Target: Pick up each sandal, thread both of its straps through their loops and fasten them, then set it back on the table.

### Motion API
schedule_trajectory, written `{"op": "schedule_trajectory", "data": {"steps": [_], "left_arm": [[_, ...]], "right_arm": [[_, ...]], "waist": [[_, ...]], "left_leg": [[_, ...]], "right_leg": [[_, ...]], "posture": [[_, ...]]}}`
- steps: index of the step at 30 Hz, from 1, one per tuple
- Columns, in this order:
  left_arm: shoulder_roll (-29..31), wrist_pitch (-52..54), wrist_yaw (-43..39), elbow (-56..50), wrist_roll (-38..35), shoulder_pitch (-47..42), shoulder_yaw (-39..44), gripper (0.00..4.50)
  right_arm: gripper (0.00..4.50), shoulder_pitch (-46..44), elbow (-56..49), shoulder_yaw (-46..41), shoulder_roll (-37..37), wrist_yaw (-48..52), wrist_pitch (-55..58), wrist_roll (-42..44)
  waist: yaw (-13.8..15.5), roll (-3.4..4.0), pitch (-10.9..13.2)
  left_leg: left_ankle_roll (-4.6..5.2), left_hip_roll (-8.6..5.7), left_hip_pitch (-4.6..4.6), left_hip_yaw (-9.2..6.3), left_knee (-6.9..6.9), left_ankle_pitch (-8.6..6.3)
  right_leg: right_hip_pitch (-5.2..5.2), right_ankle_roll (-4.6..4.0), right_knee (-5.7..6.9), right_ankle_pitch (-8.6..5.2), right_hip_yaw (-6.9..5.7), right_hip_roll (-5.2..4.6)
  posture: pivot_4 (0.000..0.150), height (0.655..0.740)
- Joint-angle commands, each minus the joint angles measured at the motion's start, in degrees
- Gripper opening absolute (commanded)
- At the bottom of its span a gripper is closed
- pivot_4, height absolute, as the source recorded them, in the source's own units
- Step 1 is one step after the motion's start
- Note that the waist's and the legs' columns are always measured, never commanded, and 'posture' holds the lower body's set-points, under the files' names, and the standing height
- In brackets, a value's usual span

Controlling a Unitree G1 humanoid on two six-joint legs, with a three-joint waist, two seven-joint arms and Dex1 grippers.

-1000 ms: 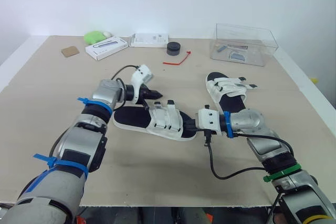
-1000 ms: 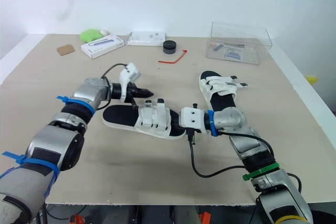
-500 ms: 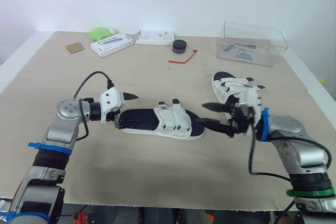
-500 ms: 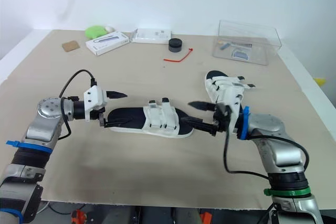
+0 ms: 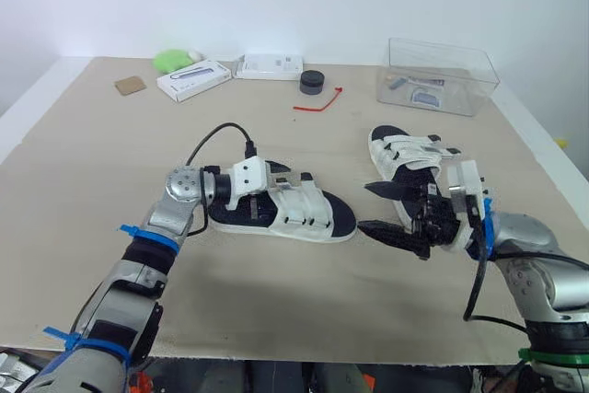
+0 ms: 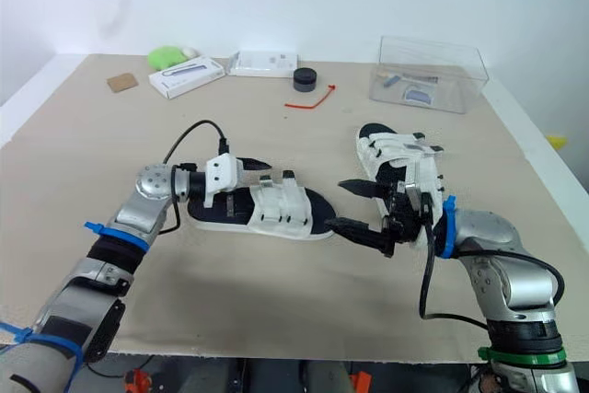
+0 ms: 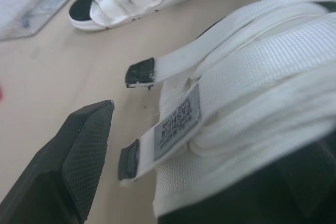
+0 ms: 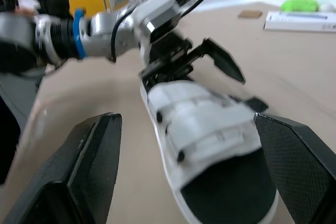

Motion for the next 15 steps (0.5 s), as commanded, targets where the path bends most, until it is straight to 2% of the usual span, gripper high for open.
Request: {"op": "schedule_trajectory", "data": {"steps": [1,3,4,5,6,8,10,15], "left_arm": [[-0.8,-1.7,0.3,2.7,0.4,-2.5,0.1,3.99],[-1.0,-2.6,1.9,5.0,1.2,-3.6,0.2,3.69],[-1.0,-2.5,2.6,5.6,1.4,-3.9,0.4,3.10],[-1.1,-1.6,2.8,5.8,1.0,-4.0,0.9,3.00],[-1.1,-0.8,3.1,5.6,0.7,-4.0,1.2,2.52],[-1.0,1.7,4.1,4.9,0.3,-4.0,1.8,1.98],[0.1,5.9,9.8,3.2,2.1,-4.2,2.8,1.43],[2.7,22.4,30.4,-3.6,2.3,-5.0,12.2,1.43]], "right_arm": [[4.50,-0.1,-2.5,-0.1,-0.4,0.1,-2.2,-0.8],[4.50,-0.2,-2.5,0.2,-0.3,-0.2,-2.6,-1.2],[4.50,-0.1,-2.6,0.2,-0.2,-0.4,-2.6,-1.1],[4.50,-0.1,-2.7,0.3,-0.2,-0.4,-2.7,-1.2],[4.50,-0.1,-2.8,0.4,-0.2,-0.4,-2.8,-1.4],[4.50,-0.2,-2.9,0.7,-0.2,-0.5,-3.0,-1.5],[4.50,-0.7,-2.8,1.1,0.1,-1.0,-3.3,-1.9],[4.50,-3.1,-2.0,1.8,1.9,-5.1,-3.3,-2.9]], "waist": [[0.0,0.00,0.0],[-0.1,0.00,0.0],[-0.1,0.00,0.0],[-0.1,0.00,0.0],[-0.1,0.00,0.0],[-0.1,0.00,0.0],[-0.1,0.00,0.0],[-0.4,-0.03,0.0]], "left_leg": [[0.00,0.00,0.00,0.03,0.01,0.00],[0.01,0.00,0.01,0.09,0.02,-0.01],[0.01,0.00,0.01,0.09,0.02,-0.01],[0.01,0.00,0.02,0.10,0.03,-0.01],[0.01,0.00,0.02,0.10,0.03,-0.01],[0.01,0.01,0.02,0.09,0.03,0.00],[0.01,0.01,0.02,0.09,0.06,0.00],[0.02,0.07,0.03,0.11,0.11,0.01]], "right_leg": [[-0.01,0.01,0.00,0.01,0.03,0.00],[-0.02,0.04,0.00,0.02,0.10,0.00],[-0.02,0.05,0.00,0.03,0.11,0.01],[-0.02,0.05,0.00,0.03,0.13,0.01],[-0.02,0.05,0.00,0.03,0.14,0.02],[-0.02,0.04,0.01,0.03,0.13,0.02],[-0.02,0.05,0.03,0.03,0.14,0.02],[-0.07,0.03,0.11,0.09,0.22,0.09]], "posture": [[0.150,0.7400],[0.150,0.7400],[0.150,0.7400],[0.150,0.7400],[0.150,0.7400],[0.150,0.7400],[0.150,0.7400],[0.150,0.7400]]}}
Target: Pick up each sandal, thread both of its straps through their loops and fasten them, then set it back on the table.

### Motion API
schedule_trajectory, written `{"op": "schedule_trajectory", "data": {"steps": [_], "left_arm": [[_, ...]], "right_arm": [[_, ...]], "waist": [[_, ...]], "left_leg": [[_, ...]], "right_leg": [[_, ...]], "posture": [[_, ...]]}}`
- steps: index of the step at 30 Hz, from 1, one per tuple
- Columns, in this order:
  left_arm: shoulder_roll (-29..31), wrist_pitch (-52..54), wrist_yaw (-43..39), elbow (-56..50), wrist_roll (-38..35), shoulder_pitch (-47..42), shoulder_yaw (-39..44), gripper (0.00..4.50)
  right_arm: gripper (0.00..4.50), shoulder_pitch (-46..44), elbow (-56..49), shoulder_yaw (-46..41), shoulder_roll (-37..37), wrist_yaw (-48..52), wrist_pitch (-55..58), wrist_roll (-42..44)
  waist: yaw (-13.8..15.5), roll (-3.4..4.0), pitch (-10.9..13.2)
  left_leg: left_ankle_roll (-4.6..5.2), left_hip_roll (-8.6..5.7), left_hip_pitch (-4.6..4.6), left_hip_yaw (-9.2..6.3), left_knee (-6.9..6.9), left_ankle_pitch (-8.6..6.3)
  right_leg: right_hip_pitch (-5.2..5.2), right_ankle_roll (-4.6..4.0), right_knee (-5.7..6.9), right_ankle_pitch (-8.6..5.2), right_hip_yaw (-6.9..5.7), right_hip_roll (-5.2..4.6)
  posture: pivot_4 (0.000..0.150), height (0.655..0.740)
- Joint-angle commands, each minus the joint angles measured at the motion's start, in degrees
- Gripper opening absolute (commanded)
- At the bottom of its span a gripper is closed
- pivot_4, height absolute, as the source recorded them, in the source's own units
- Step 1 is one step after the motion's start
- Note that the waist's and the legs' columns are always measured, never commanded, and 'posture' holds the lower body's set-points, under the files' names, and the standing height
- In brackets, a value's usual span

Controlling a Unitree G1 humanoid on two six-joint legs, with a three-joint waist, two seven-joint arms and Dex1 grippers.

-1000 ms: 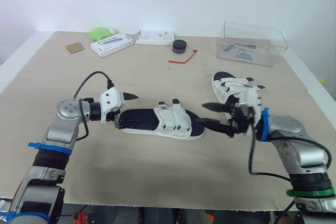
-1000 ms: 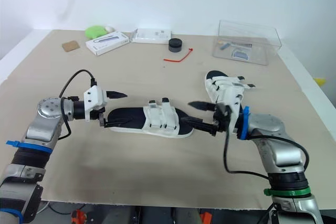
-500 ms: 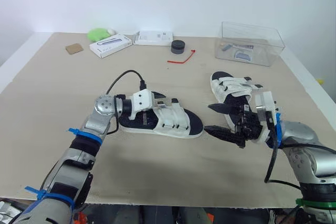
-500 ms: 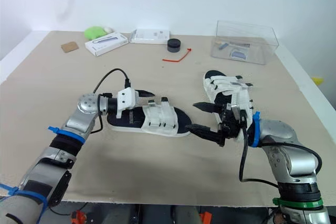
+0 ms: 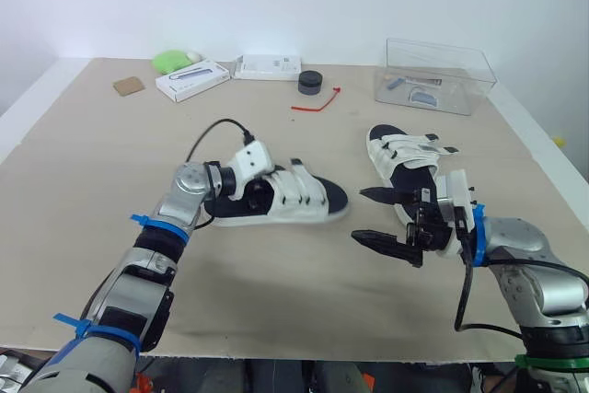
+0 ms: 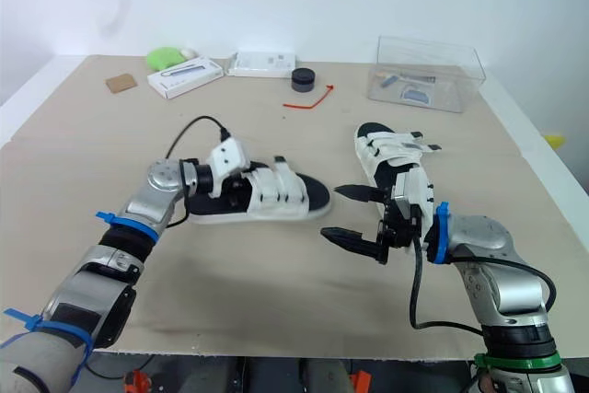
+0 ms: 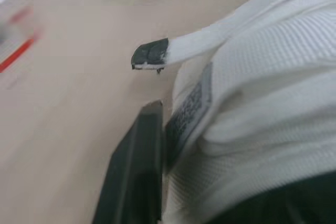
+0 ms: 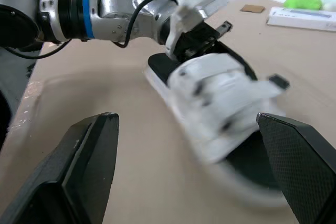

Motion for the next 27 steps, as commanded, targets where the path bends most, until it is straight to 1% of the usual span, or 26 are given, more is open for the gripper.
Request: {"op": "schedule_trajectory", "data": {"steps": [1,4,8,12,17,18,19,20,21,22,23,24,27], "left_arm": [[3.1,10.3,14.9,-6.6,-0.8,-2.7,9.5,1.43],[4.4,16.6,24.4,-6.8,-0.4,-4.7,13.7,1.43],[6.3,19.1,33.3,0.7,0.8,-7.6,16.3,1.43],[7.4,20.0,36.7,6.0,2.1,-9.2,15.6,1.43],[7.2,19.4,35.7,6.2,1.6,-7.7,14.7,1.43],[7.3,19.3,35.7,5.7,1.6,-7.1,14.6,2.01],[7.4,18.9,35.2,4.4,1.1,-6.1,14.9,2.29],[7.5,19.0,34.8,2.7,0.5,-5.1,15.3,2.75],[7.5,19.2,34.0,0.7,-0.1,-4.0,15.6,3.40],[7.7,19.6,33.2,-1.5,-0.7,-3.0,15.9,3.81],[7.8,20.1,32.5,-3.7,-1.2,-1.9,16.1,4.35],[8.0,20.6,32.0,-5.3,-1.6,-1.1,16.3,4.45],[8.9,23.6,27.7,-16.2,-5.2,3.9,17.7,4.45]], "right_arm": [[4.50,-2.8,-1.5,-0.3,1.5,-4.0,0.1,-0.3],[4.50,-3.9,-0.8,0.6,2.8,-5.7,1.6,-0.3],[4.50,-6.1,1.4,1.8,4.6,-7.4,1.8,-1.2],[4.50,-8.4,4.0,2.2,5.8,-8.0,1.3,-1.8],[4.50,-9.7,6.6,2.2,6.1,-7.0,0.0,-2.6],[4.50,-9.9,6.8,2.1,6.1,-6.8,-0.1,-2.7],[4.50,-10.1,7.1,2.1,6.1,-6.5,-0.2,-2.6],[4.50,-10.3,7.4,2.0,6.0,-6.1,-0.4,-2.6],[4.50,-10.5,7.8,2.0,5.9,-5.7,-0.5,-2.7],[4.50,-10.6,8.2,2.0,5.8,-5.3,-0.8,-2.9],[4.50,-10.8,8.6,2.0,5.8,-5.0,-1.1,-3.0],[4.50,-10.8,8.8,2.0,5.8,-4.8,-1.2,-3.1],[4.50,-11.0,9.8,2.1,5.4,-3.5,-3.0,-4.2]], "waist": [[-0.2,-0.03,0.0],[-0.1,-0.04,0.0],[0.3,-0.04,0.0],[0.3,-0.05,0.0],[0.4,-0.21,0.1],[0.3,-0.20,0.1],[0.3,-0.20,0.1],[0.3,-0.20,0.1],[0.3,-0.20,0.1],[0.3,-0.20,0.1],[0.3,-0.20,0.1],[0.3,-0.20,0.1],[0.2,-0.20,0.1]], "left_leg": [[0.00,0.04,-0.01,0.01,0.01,0.01],[-0.03,0.14,-0.02,-0.05,0.01,0.03],[-0.04,0.06,-0.05,-0.07,0.00,0.03],[-0.06,-0.14,-0.06,0.03,0.02,0.04],[-0.06,-0.18,-0.21,-0.03,0.02,0.04],[-0.06,-0.18,-0.22,-0.03,0.02,0.04],[-0.06,-0.18,-0.22,0.00,0.02,0.04],[-0.06,-0.17,-0.22,0.01,0.02,0.04],[-0.06,-0.17,-0.21,0.01,0.02,0.03],[-0.06,-0.16,-0.21,0.01,0.01,0.03],[-0.07,-0.15,-0.21,0.01,0.02,0.04],[-0.08,-0.14,-0.20,0.01,0.01,0.04],[-0.13,-0.14,-0.18,0.02,0.01,0.07]], "right_leg": [[-0.04,-0.04,0.03,0.02,0.01,0.03],[-0.07,-0.11,0.08,0.05,-0.02,0.10],[-0.06,-0.12,0.10,0.05,-0.14,-0.03],[-0.04,0.01,0.06,0.13,-0.13,-0.29],[-0.08,0.05,-0.06,0.15,-0.28,-0.37],[-0.08,0.05,-0.07,0.15,-0.29,-0.38],[-0.10,0.05,-0.07,0.15,-0.29,-0.40],[-0.11,0.05,-0.07,0.15,-0.30,-0.42],[-0.11,0.05,-0.07,0.15,-0.30,-0.45],[-0.11,0.04,-0.06,0.15,-0.31,-0.49],[-0.11,0.03,-0.06,0.16,-0.31,-0.57],[-0.11,0.02,-0.06,0.17,-0.32,-0.63],[-0.11,-0.06,-0.05,0.22,-0.39,-0.69]], "posture": [[0.150,0.7400],[0.150,0.7400],[0.150,0.7400],[0.150,0.7400],[0.150,0.7400],[0.150,0.7400],[0.150,0.7400],[0.150,0.7400],[0.150,0.7400],[0.150,0.7400],[0.150,0.7400],[0.150,0.7400],[0.150,0.7400]]}}
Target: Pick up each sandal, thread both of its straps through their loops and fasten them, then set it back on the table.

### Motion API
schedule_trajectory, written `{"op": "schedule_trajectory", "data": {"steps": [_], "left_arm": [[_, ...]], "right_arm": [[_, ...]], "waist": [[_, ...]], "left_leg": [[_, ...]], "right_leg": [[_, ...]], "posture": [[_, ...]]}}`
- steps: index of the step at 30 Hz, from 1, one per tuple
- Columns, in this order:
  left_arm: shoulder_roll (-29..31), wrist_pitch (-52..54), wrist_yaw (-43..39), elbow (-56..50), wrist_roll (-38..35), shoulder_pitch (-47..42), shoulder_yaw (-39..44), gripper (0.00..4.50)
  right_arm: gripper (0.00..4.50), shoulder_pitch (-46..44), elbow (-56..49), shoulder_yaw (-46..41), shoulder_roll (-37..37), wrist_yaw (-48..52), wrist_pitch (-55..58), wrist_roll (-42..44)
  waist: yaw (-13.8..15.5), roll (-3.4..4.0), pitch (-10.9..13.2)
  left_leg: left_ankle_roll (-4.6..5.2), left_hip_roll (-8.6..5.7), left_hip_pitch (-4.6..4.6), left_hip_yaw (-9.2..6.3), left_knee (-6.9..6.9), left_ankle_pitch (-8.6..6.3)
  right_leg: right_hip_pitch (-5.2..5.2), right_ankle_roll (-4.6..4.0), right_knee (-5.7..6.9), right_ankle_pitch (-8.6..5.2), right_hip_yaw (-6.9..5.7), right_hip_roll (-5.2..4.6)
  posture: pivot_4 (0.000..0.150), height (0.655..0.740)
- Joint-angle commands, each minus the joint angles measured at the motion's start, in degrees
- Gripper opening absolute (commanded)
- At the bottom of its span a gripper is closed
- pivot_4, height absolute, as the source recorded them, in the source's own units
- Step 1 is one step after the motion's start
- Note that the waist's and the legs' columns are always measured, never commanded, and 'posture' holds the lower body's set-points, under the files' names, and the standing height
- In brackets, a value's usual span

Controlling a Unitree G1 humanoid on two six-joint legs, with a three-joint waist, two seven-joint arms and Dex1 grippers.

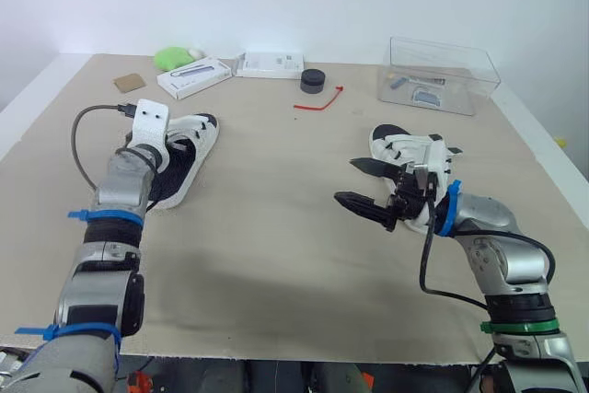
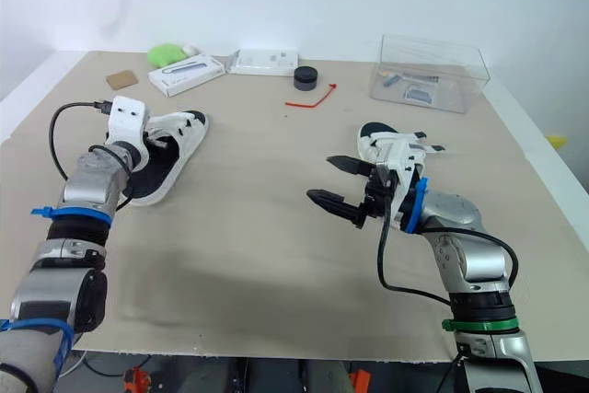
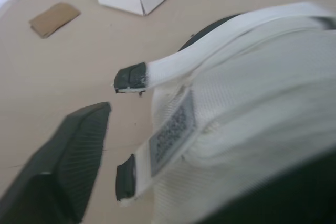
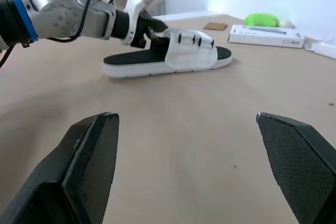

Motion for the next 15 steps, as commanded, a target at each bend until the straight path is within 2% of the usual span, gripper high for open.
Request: {"op": "schedule_trajectory", "data": {"steps": [1,5,7,12,15], "left_arm": [[2.4,3.6,-5.5,-15.5,-5.7,4.8,3.2,4.45],[8.4,9.8,-15.2,-34.7,-13.2,17.8,6.3,4.45],[11.6,7.8,-21.4,-42.1,-16.5,25.3,8.3,4.45],[17.4,2.8,-34.4,-52.8,-22.1,41.2,10.5,4.45],[19.3,1.8,-37.6,-55.0,-23.5,46.1,11.7,4.45]], "right_arm": [[4.50,-1.0,0.3,-0.8,-1.1,1.6,-3.0,-0.8],[4.50,0.1,1.8,-1.4,-2.3,3.1,-5.5,-2.0],[4.50,1.5,2.1,-1.4,-3.6,5.0,-7.3,-2.8],[4.50,4.8,4.5,-1.9,-7.0,10.1,-11.6,-3.7],[4.50,6.1,5.8,-2.1,-8.0,11.9,-13.1,-4.0]], "waist": [[-0.1,0.00,0.0],[-0.4,0.01,0.0],[-0.3,0.01,0.0],[0.1,0.10,0.0],[0.1,0.12,0.0]], "left_leg": [[0.00,0.02,0.03,0.03,0.00,0.00],[-0.04,0.08,0.07,0.06,-0.02,0.01],[-0.07,0.10,0.12,0.05,-0.03,0.02],[-0.18,0.11,0.31,0.07,-0.05,0.09],[-0.15,0.12,0.41,0.09,-0.05,0.24]], "right_leg": [[0.00,-0.01,0.03,0.00,0.02,0.00],[-0.01,-0.08,0.06,0.01,0.18,0.00],[0.00,-0.11,0.09,-0.01,0.19,0.00],[0.12,-0.25,0.14,-0.06,0.15,-0.05],[0.20,-0.33,0.14,-0.11,0.10,-0.02]], "posture": [[0.150,0.7400],[0.150,0.7400],[0.150,0.7400],[0.150,0.7400],[0.150,0.7400]]}}
